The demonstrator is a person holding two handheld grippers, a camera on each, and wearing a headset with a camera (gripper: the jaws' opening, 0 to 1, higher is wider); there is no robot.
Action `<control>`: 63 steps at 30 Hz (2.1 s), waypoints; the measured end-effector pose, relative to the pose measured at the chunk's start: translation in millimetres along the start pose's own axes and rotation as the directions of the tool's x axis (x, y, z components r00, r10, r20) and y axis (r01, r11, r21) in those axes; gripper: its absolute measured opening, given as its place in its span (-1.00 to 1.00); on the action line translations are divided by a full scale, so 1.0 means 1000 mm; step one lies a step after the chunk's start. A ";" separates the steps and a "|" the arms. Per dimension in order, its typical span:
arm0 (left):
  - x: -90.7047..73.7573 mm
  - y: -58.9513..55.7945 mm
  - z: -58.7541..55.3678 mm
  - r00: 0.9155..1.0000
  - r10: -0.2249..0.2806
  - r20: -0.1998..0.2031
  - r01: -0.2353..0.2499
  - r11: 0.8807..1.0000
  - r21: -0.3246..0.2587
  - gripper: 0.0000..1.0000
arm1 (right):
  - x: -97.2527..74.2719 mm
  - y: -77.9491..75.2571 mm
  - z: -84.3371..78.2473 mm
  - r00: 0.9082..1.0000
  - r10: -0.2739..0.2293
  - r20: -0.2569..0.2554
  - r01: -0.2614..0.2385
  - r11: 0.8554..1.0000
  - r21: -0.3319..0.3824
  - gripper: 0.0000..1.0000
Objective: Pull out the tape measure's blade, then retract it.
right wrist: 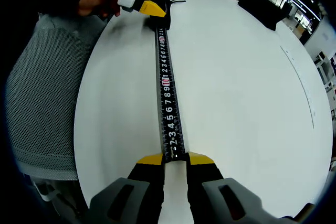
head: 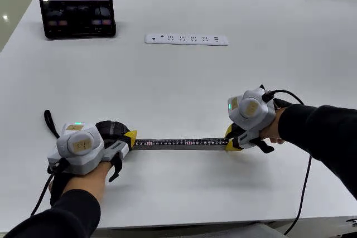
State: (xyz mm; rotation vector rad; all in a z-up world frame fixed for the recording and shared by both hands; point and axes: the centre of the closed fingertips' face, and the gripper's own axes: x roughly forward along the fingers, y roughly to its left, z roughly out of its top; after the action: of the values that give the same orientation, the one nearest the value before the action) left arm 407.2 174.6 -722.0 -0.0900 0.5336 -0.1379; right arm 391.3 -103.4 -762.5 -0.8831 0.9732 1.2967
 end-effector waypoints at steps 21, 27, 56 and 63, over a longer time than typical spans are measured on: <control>-0.001 0.001 -0.003 0.999 0.006 -0.051 -0.006 1.000 0.012 0.20 | 0.000 0.000 0.002 0.999 -0.011 0.043 0.010 1.000 0.028 -0.79; 0.000 0.001 -0.003 0.999 0.001 -0.053 -0.001 1.000 0.010 0.20 | 0.000 0.000 0.004 0.999 -0.010 0.045 0.009 1.000 0.015 -0.79; 0.000 0.002 -0.003 0.999 -0.010 -0.051 0.010 1.000 0.007 0.21 | 0.007 0.000 0.020 0.997 -0.020 0.072 0.019 1.000 0.012 -0.78; -0.001 0.001 -0.002 0.999 -0.014 -0.050 0.014 1.000 0.005 0.21 | 0.009 0.001 0.024 0.997 -0.019 0.078 0.019 1.000 0.002 -0.78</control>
State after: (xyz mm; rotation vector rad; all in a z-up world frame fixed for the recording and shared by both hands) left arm 405.6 175.3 -723.6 -0.0855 0.5830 -0.1551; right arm 392.5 -77.3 -762.1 -0.8328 0.9028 1.3051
